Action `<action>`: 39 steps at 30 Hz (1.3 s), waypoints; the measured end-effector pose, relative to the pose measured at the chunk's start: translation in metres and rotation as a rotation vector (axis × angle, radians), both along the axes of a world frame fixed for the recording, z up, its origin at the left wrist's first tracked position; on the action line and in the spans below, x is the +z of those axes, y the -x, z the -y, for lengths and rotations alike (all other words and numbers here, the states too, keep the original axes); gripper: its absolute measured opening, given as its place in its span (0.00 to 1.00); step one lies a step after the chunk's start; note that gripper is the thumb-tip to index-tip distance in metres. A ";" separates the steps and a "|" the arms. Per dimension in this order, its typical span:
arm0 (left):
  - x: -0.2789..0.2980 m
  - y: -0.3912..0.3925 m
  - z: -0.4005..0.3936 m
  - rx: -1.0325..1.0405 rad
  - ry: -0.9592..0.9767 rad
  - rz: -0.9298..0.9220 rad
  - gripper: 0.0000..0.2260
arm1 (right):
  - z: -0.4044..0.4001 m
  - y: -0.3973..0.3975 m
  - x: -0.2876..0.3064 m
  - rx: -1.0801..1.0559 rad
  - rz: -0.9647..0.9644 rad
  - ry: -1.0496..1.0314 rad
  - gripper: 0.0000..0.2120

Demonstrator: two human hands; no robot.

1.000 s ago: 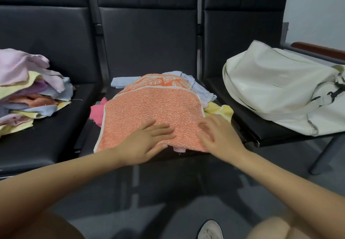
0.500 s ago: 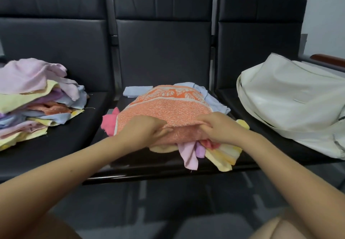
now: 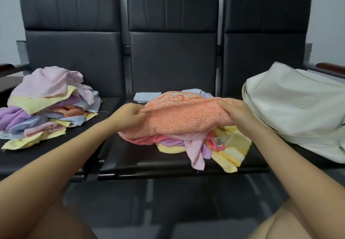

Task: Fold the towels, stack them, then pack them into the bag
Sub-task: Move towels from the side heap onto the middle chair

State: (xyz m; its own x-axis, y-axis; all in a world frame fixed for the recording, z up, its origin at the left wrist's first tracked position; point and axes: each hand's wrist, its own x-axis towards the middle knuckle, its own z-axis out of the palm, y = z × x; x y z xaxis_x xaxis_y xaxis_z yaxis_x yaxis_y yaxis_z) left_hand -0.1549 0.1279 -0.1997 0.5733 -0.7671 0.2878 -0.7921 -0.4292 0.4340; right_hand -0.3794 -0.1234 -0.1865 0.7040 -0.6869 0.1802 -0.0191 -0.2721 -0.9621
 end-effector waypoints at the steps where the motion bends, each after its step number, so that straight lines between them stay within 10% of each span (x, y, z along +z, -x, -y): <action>1: -0.004 0.002 -0.003 0.010 0.021 -0.073 0.12 | -0.002 0.001 -0.003 0.010 -0.008 -0.014 0.11; 16: -0.040 0.056 -0.031 -0.112 -0.248 -0.321 0.15 | -0.036 0.036 -0.046 0.359 -0.597 0.150 0.08; 39: -0.014 -0.082 0.047 0.280 0.253 0.015 0.11 | 0.046 -0.107 -0.019 -0.398 -0.239 0.555 0.14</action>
State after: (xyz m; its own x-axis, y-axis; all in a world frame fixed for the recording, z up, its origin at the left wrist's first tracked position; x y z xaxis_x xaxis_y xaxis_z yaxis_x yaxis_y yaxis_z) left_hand -0.0726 0.0812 -0.2136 0.7449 -0.4851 0.4581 -0.6665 -0.5106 0.5432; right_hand -0.2728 -0.1691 -0.2054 0.4835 -0.7512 0.4493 -0.4112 -0.6480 -0.6411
